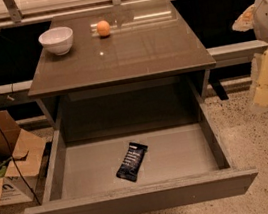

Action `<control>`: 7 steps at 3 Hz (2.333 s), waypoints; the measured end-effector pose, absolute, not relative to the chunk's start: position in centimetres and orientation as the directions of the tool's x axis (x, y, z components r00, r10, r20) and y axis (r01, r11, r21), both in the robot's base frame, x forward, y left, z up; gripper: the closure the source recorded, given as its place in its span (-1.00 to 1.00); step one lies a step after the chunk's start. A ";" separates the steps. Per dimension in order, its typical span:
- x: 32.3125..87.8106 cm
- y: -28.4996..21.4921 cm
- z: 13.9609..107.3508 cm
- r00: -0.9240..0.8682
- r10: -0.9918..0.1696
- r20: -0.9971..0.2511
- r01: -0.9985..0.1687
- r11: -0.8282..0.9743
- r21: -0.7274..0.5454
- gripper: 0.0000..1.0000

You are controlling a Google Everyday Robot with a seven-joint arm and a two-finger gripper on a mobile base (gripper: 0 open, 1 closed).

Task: Pick rxbar blueberry from top drawer and place on counter

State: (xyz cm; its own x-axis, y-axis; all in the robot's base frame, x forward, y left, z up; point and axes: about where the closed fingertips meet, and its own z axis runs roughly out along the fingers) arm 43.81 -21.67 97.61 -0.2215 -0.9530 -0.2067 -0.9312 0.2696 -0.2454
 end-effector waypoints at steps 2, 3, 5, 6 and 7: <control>44.2 -20.1 96.8 -0.208 -0.943 -0.259 -0.936 0.269 -0.226 -1.00; 44.5 -16.6 94.8 -0.168 -0.924 -0.344 -0.952 0.242 -0.186 -1.00; 44.8 -9.5 89.4 -0.138 -0.855 -0.501 -0.972 0.214 -0.097 -1.00; 45.6 -7.1 85.5 -0.139 -0.821 -0.554 -0.982 0.187 -0.031 -1.00; 45.8 -7.0 85.2 -0.142 -0.818 -0.557 -0.982 0.188 -0.025 -1.00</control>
Offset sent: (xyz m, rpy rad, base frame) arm 0.0086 0.0359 -0.0247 0.1356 0.0331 0.0365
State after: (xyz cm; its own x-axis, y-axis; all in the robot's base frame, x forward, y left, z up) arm 45.77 -7.01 85.20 -0.1423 -0.8181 -0.5572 -0.9819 0.1879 -0.0251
